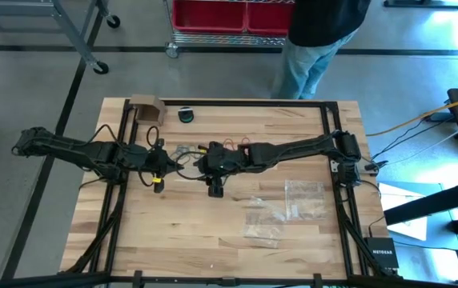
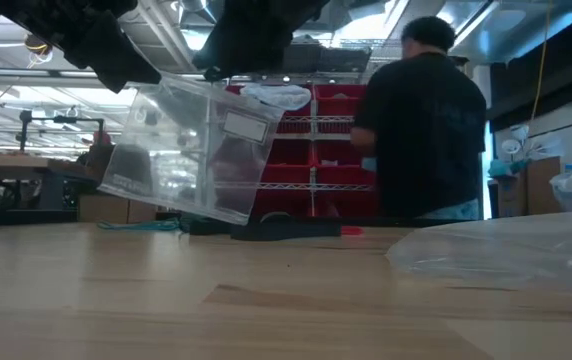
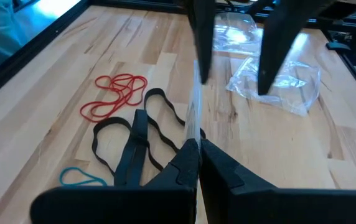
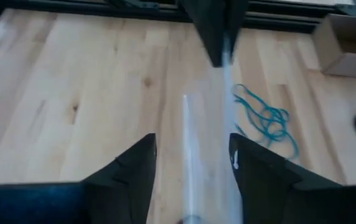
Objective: Sort rubber bands
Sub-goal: Put the black rubber band into the transparent zip bag
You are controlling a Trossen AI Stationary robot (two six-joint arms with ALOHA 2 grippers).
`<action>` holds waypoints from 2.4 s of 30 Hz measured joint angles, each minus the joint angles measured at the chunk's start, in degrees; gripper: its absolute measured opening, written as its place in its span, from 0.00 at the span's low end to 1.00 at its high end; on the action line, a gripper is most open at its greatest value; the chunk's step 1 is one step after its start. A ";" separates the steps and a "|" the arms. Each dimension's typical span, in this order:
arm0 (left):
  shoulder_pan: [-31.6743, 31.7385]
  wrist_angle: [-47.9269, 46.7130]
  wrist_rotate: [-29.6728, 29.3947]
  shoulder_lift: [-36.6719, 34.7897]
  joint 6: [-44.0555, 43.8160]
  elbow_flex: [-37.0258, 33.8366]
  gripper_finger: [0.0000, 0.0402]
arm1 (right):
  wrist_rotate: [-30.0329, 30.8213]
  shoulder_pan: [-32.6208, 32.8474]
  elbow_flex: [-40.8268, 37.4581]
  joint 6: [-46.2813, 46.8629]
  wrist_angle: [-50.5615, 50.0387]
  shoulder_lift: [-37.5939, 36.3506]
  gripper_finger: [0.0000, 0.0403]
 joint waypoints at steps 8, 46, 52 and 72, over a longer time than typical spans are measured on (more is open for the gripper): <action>0.00 0.02 -0.02 0.00 -0.01 0.00 0.00 | 1.97 0.00 0.04 -1.45 -0.75 0.37 0.46; 0.00 0.00 -0.04 0.00 -0.42 0.00 0.00 | -1.07 0.07 0.02 0.09 -0.93 1.33 0.45; 0.00 0.02 -0.05 0.00 -0.42 0.00 0.00 | -5.78 0.07 0.09 1.96 -0.24 0.94 0.45; -0.11 0.15 -0.06 0.03 -1.62 0.00 0.00 | -1.60 1.62 0.13 2.86 5.18 4.18 0.45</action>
